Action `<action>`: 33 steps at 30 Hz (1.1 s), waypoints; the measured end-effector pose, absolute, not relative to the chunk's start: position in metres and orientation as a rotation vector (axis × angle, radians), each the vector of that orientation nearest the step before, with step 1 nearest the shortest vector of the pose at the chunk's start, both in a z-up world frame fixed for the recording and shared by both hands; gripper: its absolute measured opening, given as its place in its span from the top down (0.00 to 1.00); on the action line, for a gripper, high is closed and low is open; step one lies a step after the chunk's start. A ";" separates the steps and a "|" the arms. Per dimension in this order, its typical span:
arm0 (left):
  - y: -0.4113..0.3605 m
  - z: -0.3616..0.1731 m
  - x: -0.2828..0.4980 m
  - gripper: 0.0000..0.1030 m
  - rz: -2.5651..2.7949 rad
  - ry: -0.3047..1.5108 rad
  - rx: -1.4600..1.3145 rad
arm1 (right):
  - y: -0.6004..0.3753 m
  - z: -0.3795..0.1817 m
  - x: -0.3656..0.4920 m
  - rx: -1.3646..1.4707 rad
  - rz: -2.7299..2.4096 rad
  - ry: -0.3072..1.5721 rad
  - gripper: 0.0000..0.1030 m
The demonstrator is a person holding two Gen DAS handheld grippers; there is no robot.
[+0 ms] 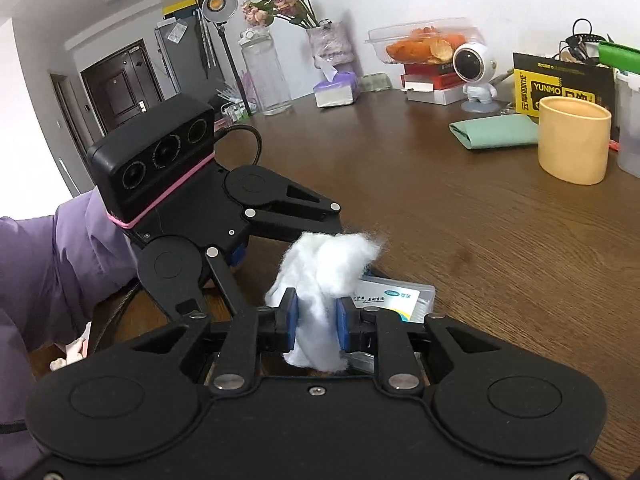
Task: Clean container
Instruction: 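Wipe the cotton wad across the box surface with the right gripper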
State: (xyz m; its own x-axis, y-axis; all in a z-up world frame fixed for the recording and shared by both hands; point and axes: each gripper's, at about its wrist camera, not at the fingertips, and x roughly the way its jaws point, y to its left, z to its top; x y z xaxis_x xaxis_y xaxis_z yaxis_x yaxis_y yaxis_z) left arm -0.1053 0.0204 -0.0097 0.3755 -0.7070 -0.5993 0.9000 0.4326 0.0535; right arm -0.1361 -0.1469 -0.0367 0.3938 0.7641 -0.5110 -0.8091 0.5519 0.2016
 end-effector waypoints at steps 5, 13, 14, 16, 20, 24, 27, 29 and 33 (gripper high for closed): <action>0.020 -0.010 -0.105 0.44 -1.064 0.545 0.405 | -0.148 -0.037 -0.135 -0.104 0.979 0.601 0.79; 0.020 -0.010 -0.107 0.44 -1.063 0.541 0.408 | -0.154 -0.035 -0.133 -0.107 0.961 0.585 0.77; 0.021 -0.010 -0.107 0.44 -1.063 0.542 0.407 | -0.153 -0.034 -0.133 -0.109 0.962 0.582 0.75; 0.021 -0.010 -0.107 0.44 -1.064 0.543 0.406 | -0.155 -0.033 -0.134 -0.113 0.953 0.578 0.59; 0.022 -0.010 -0.107 0.44 -1.066 0.546 0.403 | -0.156 -0.025 -0.143 -0.136 0.969 0.512 0.49; 0.023 -0.010 -0.107 0.43 -1.069 0.548 0.402 | -0.160 -0.016 -0.150 -0.134 0.955 0.436 0.46; 0.024 -0.010 -0.106 0.43 -1.069 0.550 0.400 | -0.166 -0.012 -0.148 -0.105 0.909 0.410 0.46; 0.026 -0.010 -0.105 0.43 -1.074 0.549 0.401 | -0.167 -0.012 -0.144 -0.102 0.872 0.409 0.46; 0.024 -0.010 -0.106 0.42 -1.070 0.550 0.399 | -0.165 -0.016 -0.140 -0.112 0.853 0.422 0.46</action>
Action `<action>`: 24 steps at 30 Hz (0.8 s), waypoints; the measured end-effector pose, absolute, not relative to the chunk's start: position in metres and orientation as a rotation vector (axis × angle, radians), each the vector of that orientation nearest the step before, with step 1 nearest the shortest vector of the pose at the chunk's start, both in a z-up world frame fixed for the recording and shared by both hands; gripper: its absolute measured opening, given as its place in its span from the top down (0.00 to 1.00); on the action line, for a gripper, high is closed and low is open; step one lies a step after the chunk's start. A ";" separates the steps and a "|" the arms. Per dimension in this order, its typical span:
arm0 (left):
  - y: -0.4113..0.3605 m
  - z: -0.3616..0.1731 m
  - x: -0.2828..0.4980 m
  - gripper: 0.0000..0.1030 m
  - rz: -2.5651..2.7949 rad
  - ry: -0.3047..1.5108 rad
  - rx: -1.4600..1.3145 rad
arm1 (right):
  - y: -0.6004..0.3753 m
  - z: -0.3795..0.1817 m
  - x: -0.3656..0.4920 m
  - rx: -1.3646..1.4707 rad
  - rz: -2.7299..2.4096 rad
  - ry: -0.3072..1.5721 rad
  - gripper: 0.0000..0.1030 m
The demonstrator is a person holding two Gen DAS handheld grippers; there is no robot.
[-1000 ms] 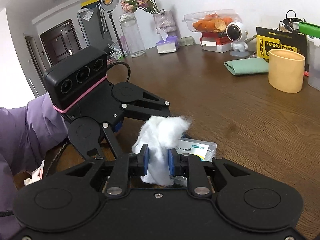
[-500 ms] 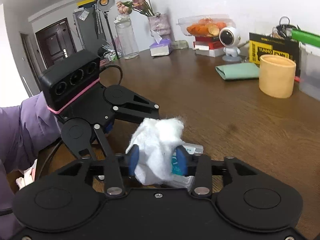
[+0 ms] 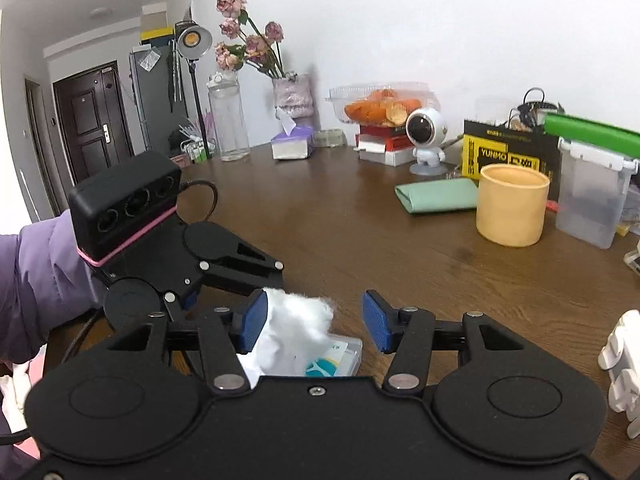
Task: Clean container
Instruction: 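Wipe the cotton wad across the box surface with the right gripper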
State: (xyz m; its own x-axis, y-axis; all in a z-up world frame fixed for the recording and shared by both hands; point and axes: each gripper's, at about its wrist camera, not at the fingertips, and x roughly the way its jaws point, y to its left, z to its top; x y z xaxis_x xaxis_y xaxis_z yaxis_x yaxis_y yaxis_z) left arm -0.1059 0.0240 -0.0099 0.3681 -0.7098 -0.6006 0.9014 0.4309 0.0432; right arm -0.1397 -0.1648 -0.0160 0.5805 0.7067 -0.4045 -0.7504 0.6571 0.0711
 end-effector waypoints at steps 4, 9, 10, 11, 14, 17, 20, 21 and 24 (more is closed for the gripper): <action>0.022 -0.010 -0.107 0.42 -1.066 0.551 0.397 | -0.163 -0.018 -0.139 -0.135 0.812 0.415 0.40; 0.022 -0.010 -0.107 0.42 -1.067 0.553 0.396 | -0.175 -0.011 -0.146 -0.120 0.746 0.292 0.18; 0.022 -0.010 -0.107 0.42 -1.067 0.553 0.395 | -0.175 -0.011 -0.144 -0.127 0.752 0.303 0.15; 0.022 -0.010 -0.107 0.42 -1.068 0.555 0.394 | -0.175 -0.013 -0.141 -0.138 0.760 0.325 0.13; 0.023 -0.010 -0.106 0.42 -1.070 0.557 0.392 | -0.172 -0.019 -0.136 -0.136 0.785 0.362 0.12; 0.023 -0.010 -0.107 0.42 -1.070 0.552 0.397 | -0.167 -0.022 -0.137 -0.130 0.820 0.370 0.12; 0.022 -0.010 -0.108 0.42 -1.073 0.546 0.404 | -0.159 -0.023 -0.146 -0.121 0.914 0.338 0.17; 0.022 -0.010 -0.108 0.42 -1.074 0.547 0.404 | -0.156 -0.025 -0.148 -0.126 0.938 0.338 0.24; 0.022 -0.010 -0.107 0.42 -1.076 0.548 0.403 | -0.143 -0.032 -0.146 -0.169 0.978 0.423 0.60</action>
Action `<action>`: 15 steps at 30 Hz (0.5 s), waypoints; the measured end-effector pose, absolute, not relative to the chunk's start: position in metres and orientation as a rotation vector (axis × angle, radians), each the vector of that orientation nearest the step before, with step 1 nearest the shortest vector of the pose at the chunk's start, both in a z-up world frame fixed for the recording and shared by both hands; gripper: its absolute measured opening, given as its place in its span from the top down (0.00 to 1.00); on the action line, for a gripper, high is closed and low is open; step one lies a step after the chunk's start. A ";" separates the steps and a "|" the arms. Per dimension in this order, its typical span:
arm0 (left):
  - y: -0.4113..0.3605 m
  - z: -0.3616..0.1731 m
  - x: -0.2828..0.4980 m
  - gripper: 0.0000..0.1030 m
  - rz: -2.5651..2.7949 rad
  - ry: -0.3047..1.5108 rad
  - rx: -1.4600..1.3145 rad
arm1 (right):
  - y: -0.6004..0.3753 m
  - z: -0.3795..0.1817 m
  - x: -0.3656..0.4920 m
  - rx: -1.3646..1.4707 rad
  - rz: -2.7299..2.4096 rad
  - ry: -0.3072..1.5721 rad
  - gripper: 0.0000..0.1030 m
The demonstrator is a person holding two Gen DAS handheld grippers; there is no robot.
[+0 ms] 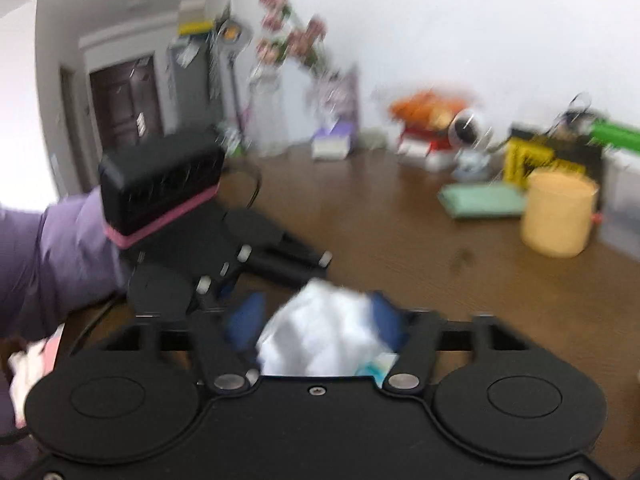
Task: Clean container
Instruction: 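Wipe the cotton wad across the box surface with the right gripper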
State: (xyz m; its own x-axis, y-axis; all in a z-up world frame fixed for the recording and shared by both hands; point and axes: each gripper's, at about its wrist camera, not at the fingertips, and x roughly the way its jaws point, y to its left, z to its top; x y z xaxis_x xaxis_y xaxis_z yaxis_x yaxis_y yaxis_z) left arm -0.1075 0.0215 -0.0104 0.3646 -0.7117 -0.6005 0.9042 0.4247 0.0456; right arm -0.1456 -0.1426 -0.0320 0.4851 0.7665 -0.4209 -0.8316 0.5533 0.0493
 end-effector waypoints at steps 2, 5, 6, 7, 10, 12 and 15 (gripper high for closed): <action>0.021 -0.010 -0.107 0.42 -1.076 0.547 0.403 | -0.137 -0.036 -0.145 -0.214 0.965 0.456 0.67; 0.021 -0.011 -0.107 0.42 -1.077 0.548 0.402 | -0.140 -0.035 -0.143 -0.216 0.916 0.466 0.71; 0.021 -0.011 -0.107 0.42 -1.077 0.549 0.402 | -0.141 -0.035 -0.142 -0.214 0.889 0.460 0.71; 0.022 -0.011 -0.107 0.42 -1.077 0.549 0.402 | -0.142 -0.036 -0.141 -0.204 0.887 0.459 0.71; 0.021 -0.010 -0.107 0.42 -1.077 0.550 0.400 | -0.141 -0.038 -0.138 -0.181 0.906 0.462 0.71; 0.021 -0.010 -0.107 0.42 -1.079 0.551 0.399 | -0.135 -0.040 -0.144 -0.208 0.957 0.469 0.70; 0.021 -0.010 -0.107 0.42 -1.082 0.551 0.400 | -0.137 -0.035 -0.147 -0.251 0.947 0.492 0.71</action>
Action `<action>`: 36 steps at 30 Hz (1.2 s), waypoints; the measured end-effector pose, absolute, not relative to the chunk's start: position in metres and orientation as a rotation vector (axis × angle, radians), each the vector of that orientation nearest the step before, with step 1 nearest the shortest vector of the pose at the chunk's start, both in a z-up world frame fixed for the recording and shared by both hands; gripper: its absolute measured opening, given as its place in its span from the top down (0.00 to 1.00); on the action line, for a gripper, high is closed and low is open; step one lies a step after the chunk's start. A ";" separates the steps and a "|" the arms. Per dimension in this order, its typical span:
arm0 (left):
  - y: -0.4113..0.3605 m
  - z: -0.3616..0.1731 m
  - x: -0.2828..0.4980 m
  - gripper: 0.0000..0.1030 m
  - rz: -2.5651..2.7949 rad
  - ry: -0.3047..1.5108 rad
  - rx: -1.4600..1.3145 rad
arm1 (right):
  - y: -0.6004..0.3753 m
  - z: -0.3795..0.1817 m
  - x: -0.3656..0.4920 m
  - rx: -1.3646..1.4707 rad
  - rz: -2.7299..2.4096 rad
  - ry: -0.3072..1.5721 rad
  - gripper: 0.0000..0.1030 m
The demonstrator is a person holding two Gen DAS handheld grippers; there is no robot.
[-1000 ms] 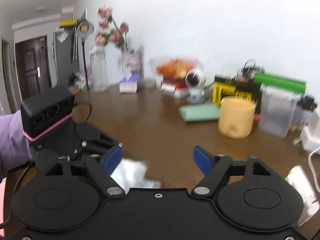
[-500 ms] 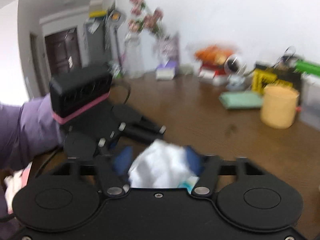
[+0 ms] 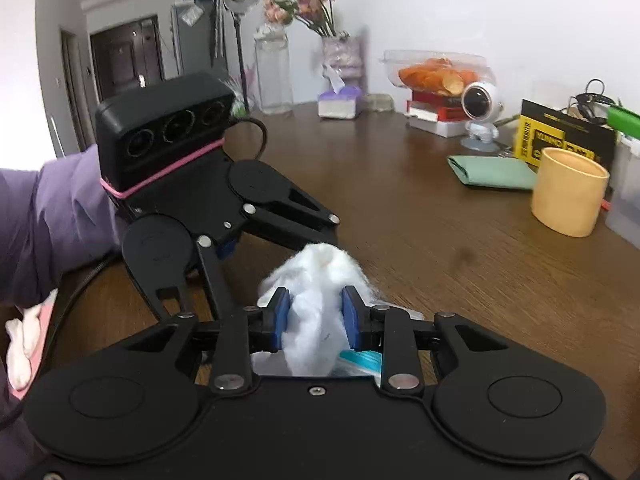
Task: Clean container
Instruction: 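Wipe the cotton wad across the box surface with the right gripper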
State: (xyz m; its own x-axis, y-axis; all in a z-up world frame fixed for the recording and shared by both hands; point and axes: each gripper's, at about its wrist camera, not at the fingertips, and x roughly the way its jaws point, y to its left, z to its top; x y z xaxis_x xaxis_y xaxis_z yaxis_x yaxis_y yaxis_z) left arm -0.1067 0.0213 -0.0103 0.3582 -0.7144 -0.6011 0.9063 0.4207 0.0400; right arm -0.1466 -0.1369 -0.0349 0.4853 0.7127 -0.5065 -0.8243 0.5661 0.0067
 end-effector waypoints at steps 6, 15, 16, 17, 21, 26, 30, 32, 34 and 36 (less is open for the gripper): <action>0.022 -0.010 -0.105 0.42 -1.073 0.557 0.391 | -0.150 -0.036 -0.133 -0.183 0.856 0.493 0.70; 0.023 -0.010 -0.100 0.43 -1.045 0.571 0.371 | -0.158 -0.034 -0.130 -0.168 0.790 0.493 0.70; 0.023 -0.010 -0.100 0.43 -1.045 0.571 0.371 | -0.160 -0.035 -0.127 -0.151 0.784 0.496 0.70; 0.023 -0.009 -0.101 0.43 -1.044 0.567 0.375 | -0.161 -0.035 -0.126 -0.136 0.784 0.499 0.70; 0.023 -0.009 -0.102 0.43 -1.043 0.561 0.382 | -0.146 -0.037 -0.137 -0.150 0.950 0.508 0.70; 0.023 -0.010 -0.103 0.43 -1.043 0.554 0.388 | -0.154 -0.034 -0.129 -0.183 0.806 0.492 0.70; 0.022 -0.010 -0.104 0.43 -1.049 0.552 0.390 | -0.151 -0.035 -0.131 -0.168 0.845 0.491 0.70; 0.022 -0.010 -0.104 0.43 -1.050 0.550 0.393 | -0.141 -0.036 -0.139 -0.193 0.926 0.487 0.70; 0.022 -0.010 -0.104 0.43 -1.051 0.552 0.391 | -0.138 -0.036 -0.143 -0.220 0.950 0.479 0.70; 0.022 -0.010 -0.104 0.43 -1.051 0.552 0.391 | -0.145 -0.035 -0.137 -0.205 0.887 0.490 0.70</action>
State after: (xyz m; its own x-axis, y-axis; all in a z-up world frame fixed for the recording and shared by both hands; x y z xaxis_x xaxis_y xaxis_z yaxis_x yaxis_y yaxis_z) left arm -0.1039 0.0225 -0.0098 0.3827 -0.7035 -0.5989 0.8925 0.4491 0.0427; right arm -0.1368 -0.1449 -0.0354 0.5306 0.6915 -0.4902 -0.7831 0.6212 0.0287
